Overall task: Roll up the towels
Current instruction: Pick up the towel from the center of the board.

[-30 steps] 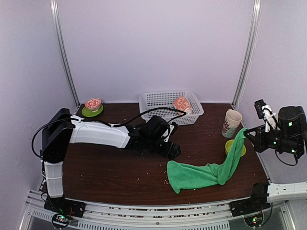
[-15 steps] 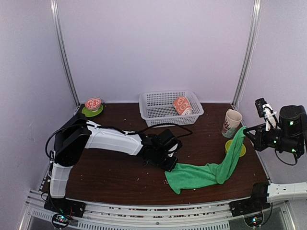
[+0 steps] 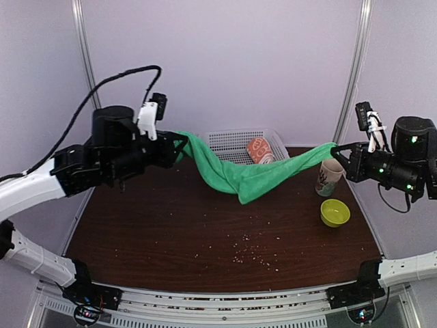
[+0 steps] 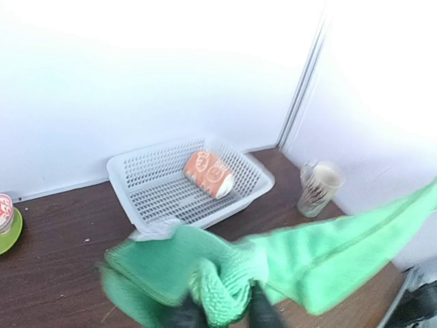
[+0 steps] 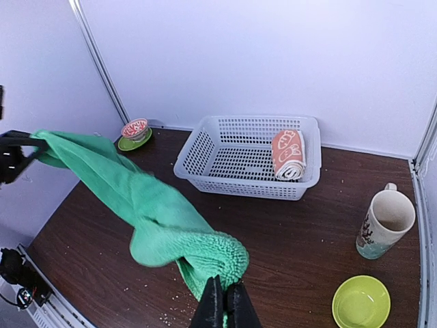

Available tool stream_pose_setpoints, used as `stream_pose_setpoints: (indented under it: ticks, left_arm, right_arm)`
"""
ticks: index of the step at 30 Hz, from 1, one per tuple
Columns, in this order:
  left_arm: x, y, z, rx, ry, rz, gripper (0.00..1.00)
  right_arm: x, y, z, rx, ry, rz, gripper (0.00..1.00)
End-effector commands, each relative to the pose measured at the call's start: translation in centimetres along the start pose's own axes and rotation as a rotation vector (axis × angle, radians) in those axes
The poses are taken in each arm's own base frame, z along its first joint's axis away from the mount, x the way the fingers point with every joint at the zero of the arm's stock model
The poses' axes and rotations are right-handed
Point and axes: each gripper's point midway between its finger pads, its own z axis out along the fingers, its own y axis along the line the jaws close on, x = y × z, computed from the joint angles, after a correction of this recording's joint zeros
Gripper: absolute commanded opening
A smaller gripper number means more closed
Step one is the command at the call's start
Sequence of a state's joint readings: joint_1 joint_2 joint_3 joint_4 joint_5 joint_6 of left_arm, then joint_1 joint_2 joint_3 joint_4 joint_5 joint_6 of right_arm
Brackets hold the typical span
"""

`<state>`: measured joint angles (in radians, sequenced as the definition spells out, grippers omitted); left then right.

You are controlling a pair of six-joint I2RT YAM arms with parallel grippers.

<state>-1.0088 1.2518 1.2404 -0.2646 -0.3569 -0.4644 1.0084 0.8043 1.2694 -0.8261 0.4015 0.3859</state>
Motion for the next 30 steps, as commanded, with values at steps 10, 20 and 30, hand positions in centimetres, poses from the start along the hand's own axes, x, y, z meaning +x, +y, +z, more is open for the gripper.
stream_pose_setpoints:
  ticks: [10, 20, 30]
  left_arm:
    - [23.7, 9.2, -4.5, -0.236, 0.335, -0.204, 0.98]
    - [21.6, 8.5, -0.9, -0.315, 0.387, -0.167, 0.80]
    - [24.6, 8.4, 7.9, -0.318, 0.609, -0.167, 0.41]
  right_arm:
    - [16.1, -3.4, 4.4, 0.089, 0.241, 0.049, 0.00]
    - [16.7, -2.0, 6.2, 0.055, 0.236, 0.074, 0.00]
    - [17.0, -1.6, 6.9, 0.046, 0.248, 0.048, 0.00]
